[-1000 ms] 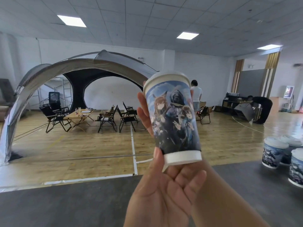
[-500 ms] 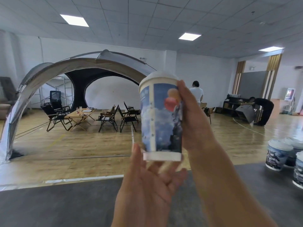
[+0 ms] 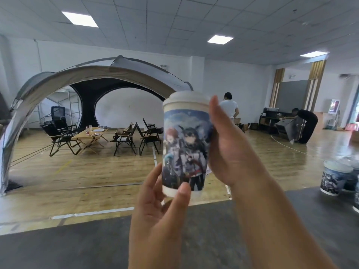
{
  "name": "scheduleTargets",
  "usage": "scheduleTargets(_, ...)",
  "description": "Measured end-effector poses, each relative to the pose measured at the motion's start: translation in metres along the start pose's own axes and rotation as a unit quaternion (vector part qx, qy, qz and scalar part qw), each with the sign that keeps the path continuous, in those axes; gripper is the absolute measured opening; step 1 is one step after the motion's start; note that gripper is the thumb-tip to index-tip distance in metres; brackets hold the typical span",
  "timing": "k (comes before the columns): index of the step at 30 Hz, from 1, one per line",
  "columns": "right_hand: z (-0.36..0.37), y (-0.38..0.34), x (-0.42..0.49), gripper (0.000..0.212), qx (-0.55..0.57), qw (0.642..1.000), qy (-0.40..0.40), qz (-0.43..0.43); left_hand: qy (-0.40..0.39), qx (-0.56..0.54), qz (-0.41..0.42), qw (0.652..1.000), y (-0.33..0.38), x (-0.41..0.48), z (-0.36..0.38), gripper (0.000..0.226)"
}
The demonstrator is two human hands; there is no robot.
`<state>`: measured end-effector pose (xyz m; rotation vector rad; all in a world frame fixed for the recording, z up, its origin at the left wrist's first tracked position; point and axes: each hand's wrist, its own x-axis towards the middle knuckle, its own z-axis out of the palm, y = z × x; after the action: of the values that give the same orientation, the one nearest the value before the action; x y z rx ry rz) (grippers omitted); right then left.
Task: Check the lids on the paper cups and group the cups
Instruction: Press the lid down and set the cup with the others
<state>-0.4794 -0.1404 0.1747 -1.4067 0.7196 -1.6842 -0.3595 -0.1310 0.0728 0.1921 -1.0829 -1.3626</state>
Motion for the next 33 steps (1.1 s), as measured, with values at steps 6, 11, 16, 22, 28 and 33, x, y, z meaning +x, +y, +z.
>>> scheduleTargets(6,-0.007,0.0,0.005,0.055,0.014,1.0,0.004,0.017,0.005,-0.118,-0.157,0.981,-0.002,0.009,-0.004,0.102)
scheduleTargets(11,-0.041,0.016,0.006,0.081,0.207,0.964,-0.138,0.088,-0.112,-0.219,-0.305,0.92,-0.012,0.004,0.015,0.082)
scheduleTargets(16,-0.098,0.004,-0.007,0.108,0.262,0.944,-0.183,0.085,-0.142,-0.209,-0.25,0.935,-0.046,-0.011,0.061,0.072)
scheduleTargets(22,-0.215,-0.038,-0.081,0.083,0.006,0.995,-0.081,0.054,-0.079,-0.026,-0.137,0.987,-0.117,-0.033,0.144,0.073)
scheduleTargets(28,-0.378,-0.073,-0.177,0.054,-0.228,0.965,0.063,0.114,-0.191,0.228,-0.182,0.937,-0.252,-0.052,0.237,0.071)
scheduleTargets(33,-0.495,-0.052,-0.224,0.071,-0.268,0.937,0.138,0.174,-0.241,0.332,-0.214,0.887,-0.364,-0.05,0.3,0.052)
